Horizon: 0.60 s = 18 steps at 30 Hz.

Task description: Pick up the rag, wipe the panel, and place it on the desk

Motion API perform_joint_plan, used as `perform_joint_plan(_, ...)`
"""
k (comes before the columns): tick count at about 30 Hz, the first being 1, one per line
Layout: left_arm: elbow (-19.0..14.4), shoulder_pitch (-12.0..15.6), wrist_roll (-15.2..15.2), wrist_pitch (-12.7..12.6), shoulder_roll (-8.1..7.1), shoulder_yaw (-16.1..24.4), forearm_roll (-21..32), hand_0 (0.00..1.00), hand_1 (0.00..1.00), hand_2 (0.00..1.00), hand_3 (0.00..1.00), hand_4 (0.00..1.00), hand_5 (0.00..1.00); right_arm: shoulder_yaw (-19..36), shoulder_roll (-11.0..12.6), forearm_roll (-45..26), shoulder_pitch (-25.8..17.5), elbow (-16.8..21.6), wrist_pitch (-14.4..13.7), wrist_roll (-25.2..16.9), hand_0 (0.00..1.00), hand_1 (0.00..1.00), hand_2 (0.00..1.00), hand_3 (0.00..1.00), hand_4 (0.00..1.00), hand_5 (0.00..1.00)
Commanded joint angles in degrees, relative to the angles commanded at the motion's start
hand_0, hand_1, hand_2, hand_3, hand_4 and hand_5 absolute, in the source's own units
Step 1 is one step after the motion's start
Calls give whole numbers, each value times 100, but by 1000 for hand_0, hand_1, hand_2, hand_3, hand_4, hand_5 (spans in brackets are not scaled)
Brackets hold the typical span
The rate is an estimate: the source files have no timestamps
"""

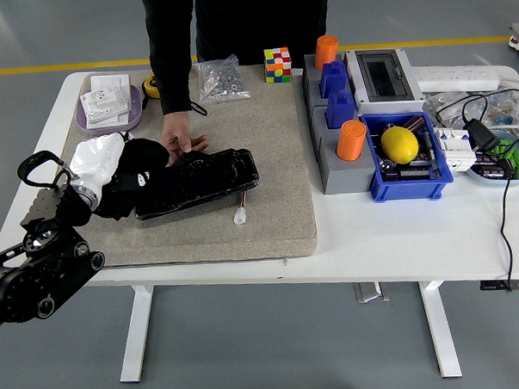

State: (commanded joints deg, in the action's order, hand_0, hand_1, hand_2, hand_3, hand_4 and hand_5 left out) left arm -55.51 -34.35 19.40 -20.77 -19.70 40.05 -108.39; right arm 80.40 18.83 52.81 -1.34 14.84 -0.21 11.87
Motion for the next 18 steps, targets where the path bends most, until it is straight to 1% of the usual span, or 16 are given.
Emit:
perform_joint_plan(6, 70, 105, -11, -19, -66, 188, -98, 206, 81, 438, 308, 2, 2, -3, 0, -6, 11, 8, -6, 5, 691, 448, 638, 617, 998, 703)
perform_joint_plan(11, 149, 182, -77, -58, -111, 362, -64, 206, 81, 437, 307, 2, 2, 2, -6, -3, 15, 11, -10, 10, 690, 448, 638, 616, 998, 704)
perform_joint_plan(16, 323, 253, -184, -143, -133, 456, 12, 206, 81, 437, 307, 2, 2, -22, -15, -18, 11, 18, -19, 12, 690, 448, 638, 616, 998, 704)
perform_joint_plan(18, 484, 282, -290, -220, -128, 482, 111, 219, 90, 437, 309, 2, 2, -22, -18, -11, 3, 22, -22, 17, 690, 448, 638, 617, 998, 703)
